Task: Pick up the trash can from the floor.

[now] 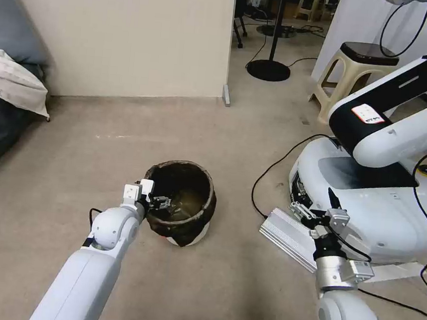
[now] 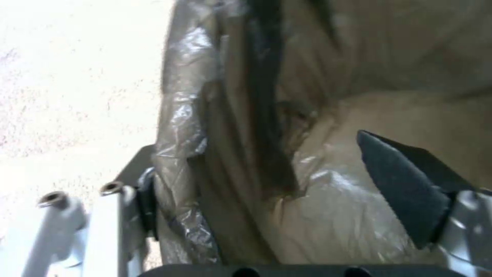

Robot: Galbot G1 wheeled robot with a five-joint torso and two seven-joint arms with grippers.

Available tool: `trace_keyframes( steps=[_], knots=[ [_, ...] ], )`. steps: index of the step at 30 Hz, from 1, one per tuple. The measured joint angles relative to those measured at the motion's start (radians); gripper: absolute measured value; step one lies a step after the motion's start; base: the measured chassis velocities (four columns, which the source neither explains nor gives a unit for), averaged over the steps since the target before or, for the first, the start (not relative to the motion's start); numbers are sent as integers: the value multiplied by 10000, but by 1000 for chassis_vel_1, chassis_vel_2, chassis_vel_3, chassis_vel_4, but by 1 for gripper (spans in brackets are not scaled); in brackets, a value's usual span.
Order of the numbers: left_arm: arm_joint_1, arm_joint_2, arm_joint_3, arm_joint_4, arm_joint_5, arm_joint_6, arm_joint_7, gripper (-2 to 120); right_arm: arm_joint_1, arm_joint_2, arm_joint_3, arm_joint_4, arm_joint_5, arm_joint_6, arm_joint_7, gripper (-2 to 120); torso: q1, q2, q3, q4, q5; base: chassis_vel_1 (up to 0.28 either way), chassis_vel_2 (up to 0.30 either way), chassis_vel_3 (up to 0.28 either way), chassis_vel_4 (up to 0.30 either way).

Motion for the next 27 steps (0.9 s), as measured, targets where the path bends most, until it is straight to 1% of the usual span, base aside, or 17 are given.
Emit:
trace_keyframes(
  steps=[4,5,8,9,12,13,17,18,22,23,26,27],
  knots=[
    [-62,-2,-9,179,3,-2,-20,64,31,10,-5,-72,-2,6,0,100,0,0,0,-1,0,0,0,0,0],
    [-62,-2,-9,179,3,-2,-20,64,31,10,-5,-72,-2,6,0,100,0,0,0,-1,0,0,0,0,0],
    [-78,-15,-60,245,2,-3,-44,54,41,19,-8,-116,-6,21,-1,100,0,0,0,0,-1,0,0,0,0],
    [-78,-15,-60,245,2,-3,-44,54,41,19,-8,-116,-6,21,-1,100,0,0,0,0,-1,0,0,0,0],
    [-94,-53,-151,271,-88,-3,-143,42,48,26,-12,-126,-14,27,0,100,-1,0,1,-1,-4,0,0,0,0],
    [-94,-53,-151,271,-88,-3,-143,42,48,26,-12,-126,-14,27,0,100,-1,0,1,-1,-4,0,0,0,0],
    [-129,-105,-335,188,-397,9,-261,27,44,30,-13,-133,-29,35,-2,100,0,-1,2,-4,-11,0,0,0,0],
    [-129,-105,-335,188,-397,9,-261,27,44,30,-13,-133,-29,35,-2,100,0,-1,2,-4,-11,0,0,0,0],
    [-134,-115,-395,119,-490,27,-257,17,32,34,-13,-133,-35,39,-5,100,1,-2,2,-5,-11,0,0,0,0],
    [-134,-115,-395,119,-490,27,-257,17,32,34,-13,-133,-35,39,-5,100,1,-2,2,-5,-11,0,0,0,0],
    [-112,-138,-634,-66,-835,52,-411,8,-21,34,-12,-129,-49,72,-7,100,1,-3,4,-7,-16,0,0,0,0],
    [-112,-138,-634,-66,-835,52,-411,8,-21,34,-12,-129,-49,72,-7,100,1,-3,4,-7,-16,0,0,0,0]
  ],
)
